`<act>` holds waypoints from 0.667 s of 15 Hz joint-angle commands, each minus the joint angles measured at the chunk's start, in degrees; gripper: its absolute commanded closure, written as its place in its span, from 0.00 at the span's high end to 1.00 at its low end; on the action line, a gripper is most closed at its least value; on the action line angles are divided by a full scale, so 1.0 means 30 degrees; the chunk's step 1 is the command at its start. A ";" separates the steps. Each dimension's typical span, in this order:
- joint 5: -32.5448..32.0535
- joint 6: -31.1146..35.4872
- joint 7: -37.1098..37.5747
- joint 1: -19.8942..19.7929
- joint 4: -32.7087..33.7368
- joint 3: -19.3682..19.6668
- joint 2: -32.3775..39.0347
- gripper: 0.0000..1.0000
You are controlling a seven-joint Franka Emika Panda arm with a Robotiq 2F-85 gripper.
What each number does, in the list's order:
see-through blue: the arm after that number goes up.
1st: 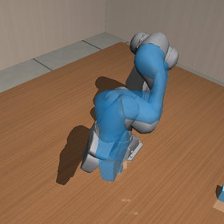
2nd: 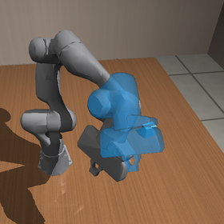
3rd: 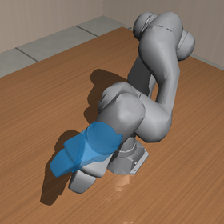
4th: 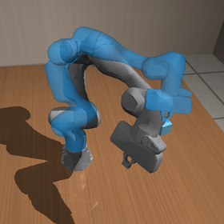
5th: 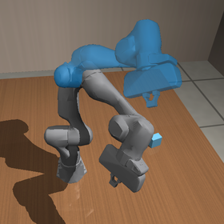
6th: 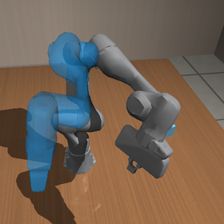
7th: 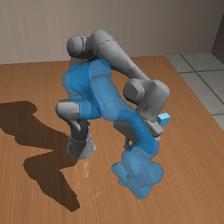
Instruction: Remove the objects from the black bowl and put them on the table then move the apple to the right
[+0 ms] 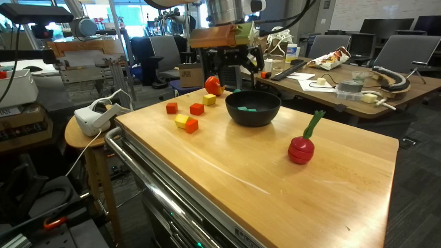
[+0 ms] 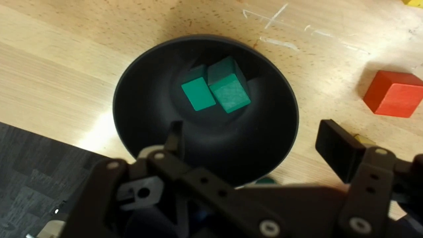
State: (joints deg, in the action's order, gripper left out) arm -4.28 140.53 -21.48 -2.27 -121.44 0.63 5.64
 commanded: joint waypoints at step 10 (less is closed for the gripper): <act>-0.0429 -0.1299 0.1884 -0.0066 0.4450 0.0172 0.5414 1.00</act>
State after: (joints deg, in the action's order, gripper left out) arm -3.92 139.64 -17.63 -2.36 -111.62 0.72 19.35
